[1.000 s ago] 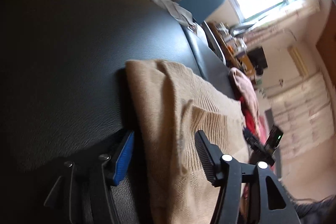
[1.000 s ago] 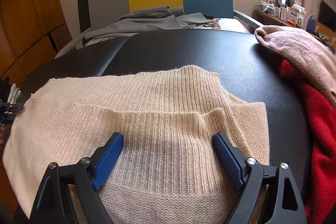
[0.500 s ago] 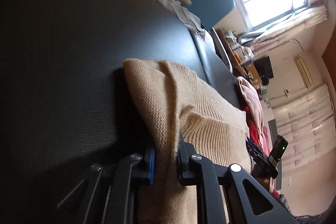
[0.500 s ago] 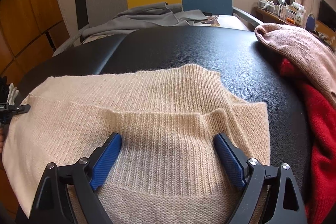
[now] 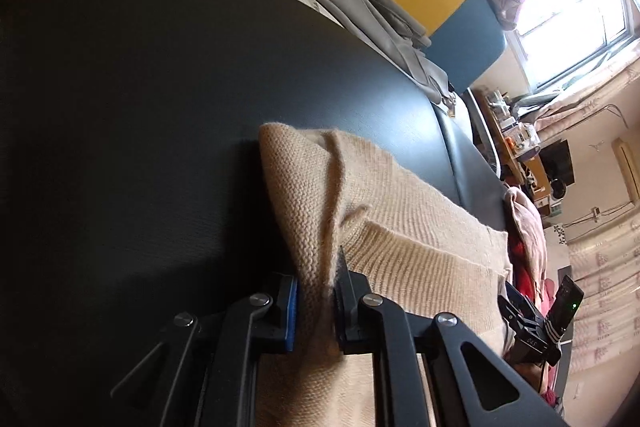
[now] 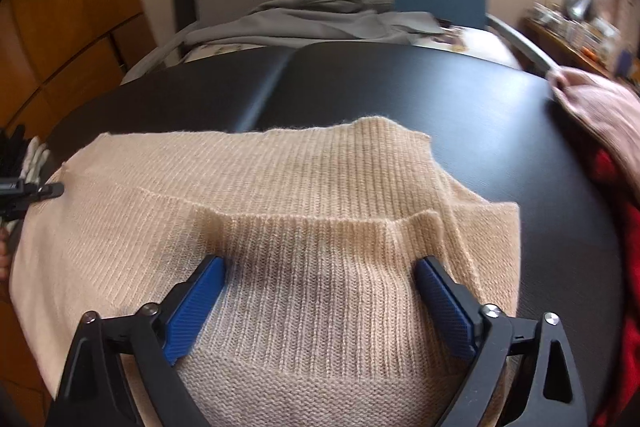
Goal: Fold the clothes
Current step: 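Grasp the sweater edge with the left tool while the right tool pushes the sweater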
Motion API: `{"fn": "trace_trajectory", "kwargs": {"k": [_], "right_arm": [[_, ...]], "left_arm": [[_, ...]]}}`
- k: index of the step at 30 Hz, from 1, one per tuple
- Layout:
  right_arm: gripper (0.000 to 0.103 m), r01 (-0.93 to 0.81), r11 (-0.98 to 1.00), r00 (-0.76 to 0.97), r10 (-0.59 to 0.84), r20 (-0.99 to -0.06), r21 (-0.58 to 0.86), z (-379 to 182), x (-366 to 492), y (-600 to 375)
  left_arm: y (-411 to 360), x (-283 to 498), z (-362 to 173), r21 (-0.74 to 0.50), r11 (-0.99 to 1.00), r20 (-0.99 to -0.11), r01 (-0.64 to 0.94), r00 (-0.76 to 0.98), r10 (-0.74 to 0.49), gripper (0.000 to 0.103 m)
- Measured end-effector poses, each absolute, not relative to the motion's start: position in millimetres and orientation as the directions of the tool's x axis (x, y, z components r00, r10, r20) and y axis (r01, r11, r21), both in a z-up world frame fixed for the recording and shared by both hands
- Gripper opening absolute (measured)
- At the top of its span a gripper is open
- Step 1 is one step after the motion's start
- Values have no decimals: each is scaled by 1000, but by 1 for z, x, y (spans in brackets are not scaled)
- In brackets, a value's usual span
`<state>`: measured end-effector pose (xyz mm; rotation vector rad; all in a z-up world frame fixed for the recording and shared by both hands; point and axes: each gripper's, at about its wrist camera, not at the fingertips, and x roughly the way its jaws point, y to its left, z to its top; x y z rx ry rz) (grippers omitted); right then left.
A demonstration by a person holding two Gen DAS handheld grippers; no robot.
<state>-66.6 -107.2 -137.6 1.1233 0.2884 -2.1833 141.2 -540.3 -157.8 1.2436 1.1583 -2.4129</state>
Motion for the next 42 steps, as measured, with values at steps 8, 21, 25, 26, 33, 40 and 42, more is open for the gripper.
{"fn": "trace_trajectory", "kwargs": {"k": [8,21,25,26,33,40,42], "right_arm": [[101,806,-560,-238,-601,-763,190,-116,-57,-118],[98,880,-399,-7,-554,-832,259,-120,-78,-103],[98,886,-385,14,-538,-843,260,-132,-78,-105],[98,887,-382,17,-534,-845,259,-135,-79,-106],[103,899,-361,10,-548,-836,247,-142,-75,-108],[103,888,-354,22,-605,-796,293,-147,-76,-100],[103,887,-349,23,-620,-784,302,-148,-74,-99]], "left_arm": [[-550,153,-133,-512,-727,-780,457,-602,171,13],[-529,152,-96,-588,-695,-727,414,-647,230,12],[-515,154,-74,-669,-632,-665,391,-694,275,12],[-508,154,-67,-680,-625,-655,383,-701,283,12],[-459,133,-27,-765,-545,-571,342,-753,328,12],[-408,87,-4,-791,-489,-551,367,-774,311,12],[-389,72,-3,-783,-495,-565,378,-765,309,12]]}}
